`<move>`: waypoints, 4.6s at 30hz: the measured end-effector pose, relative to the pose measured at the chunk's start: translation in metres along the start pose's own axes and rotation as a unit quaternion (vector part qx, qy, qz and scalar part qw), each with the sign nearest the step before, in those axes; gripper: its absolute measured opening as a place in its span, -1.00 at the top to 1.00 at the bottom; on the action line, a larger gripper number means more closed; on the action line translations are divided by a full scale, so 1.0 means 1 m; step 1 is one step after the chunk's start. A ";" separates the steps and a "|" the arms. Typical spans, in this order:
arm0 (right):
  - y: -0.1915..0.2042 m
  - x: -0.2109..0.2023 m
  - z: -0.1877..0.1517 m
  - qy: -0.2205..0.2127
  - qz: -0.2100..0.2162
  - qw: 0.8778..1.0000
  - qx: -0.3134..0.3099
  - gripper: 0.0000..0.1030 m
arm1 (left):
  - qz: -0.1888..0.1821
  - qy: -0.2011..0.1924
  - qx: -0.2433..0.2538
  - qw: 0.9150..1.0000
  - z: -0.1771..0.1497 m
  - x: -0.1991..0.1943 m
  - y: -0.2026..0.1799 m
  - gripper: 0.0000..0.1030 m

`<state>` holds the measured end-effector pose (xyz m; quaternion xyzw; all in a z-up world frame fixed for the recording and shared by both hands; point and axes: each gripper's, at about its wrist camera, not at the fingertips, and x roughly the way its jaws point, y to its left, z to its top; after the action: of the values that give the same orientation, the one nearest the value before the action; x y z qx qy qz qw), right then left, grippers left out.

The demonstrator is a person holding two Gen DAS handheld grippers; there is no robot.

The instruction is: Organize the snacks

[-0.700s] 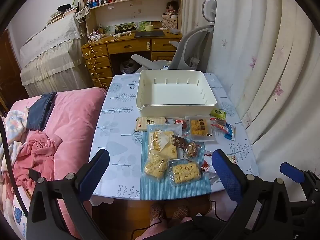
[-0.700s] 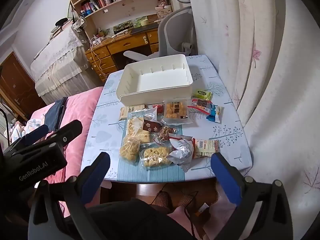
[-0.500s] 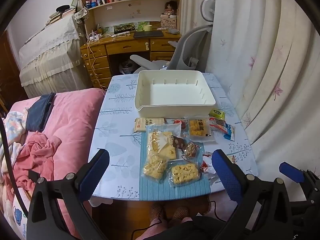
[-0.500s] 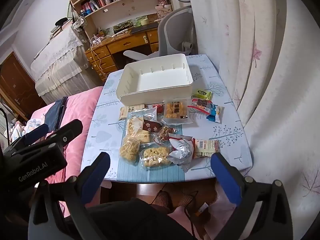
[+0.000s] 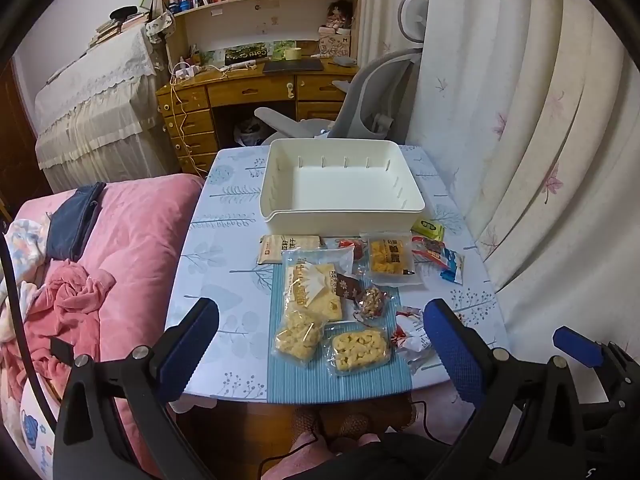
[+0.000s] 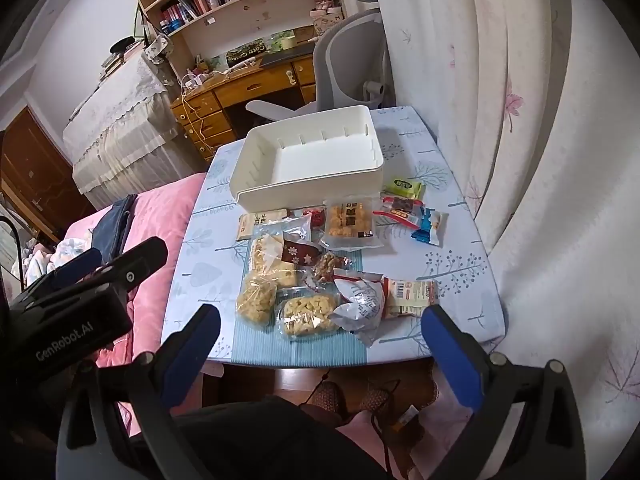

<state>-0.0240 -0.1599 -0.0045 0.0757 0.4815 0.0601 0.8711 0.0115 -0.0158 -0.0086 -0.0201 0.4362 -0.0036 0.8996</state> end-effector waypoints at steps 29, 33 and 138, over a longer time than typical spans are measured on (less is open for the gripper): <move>-0.034 0.009 0.012 0.004 0.042 0.998 -0.042 -0.96 | 0.028 0.027 -0.055 0.998 -0.008 0.008 -0.014 -0.98; -0.039 0.013 0.014 0.001 0.049 0.998 -0.042 -0.96 | 0.035 0.040 -0.049 0.997 -0.006 0.018 -0.016 -0.98; -0.110 0.170 0.023 0.268 0.152 0.921 0.237 0.09 | 0.015 0.243 -0.083 0.966 0.023 0.152 0.045 -0.10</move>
<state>0.0888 -0.2392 -0.1543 0.3330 0.6800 0.0939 0.6464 0.1228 0.0261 -0.1155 -0.0863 0.6407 0.0412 0.7618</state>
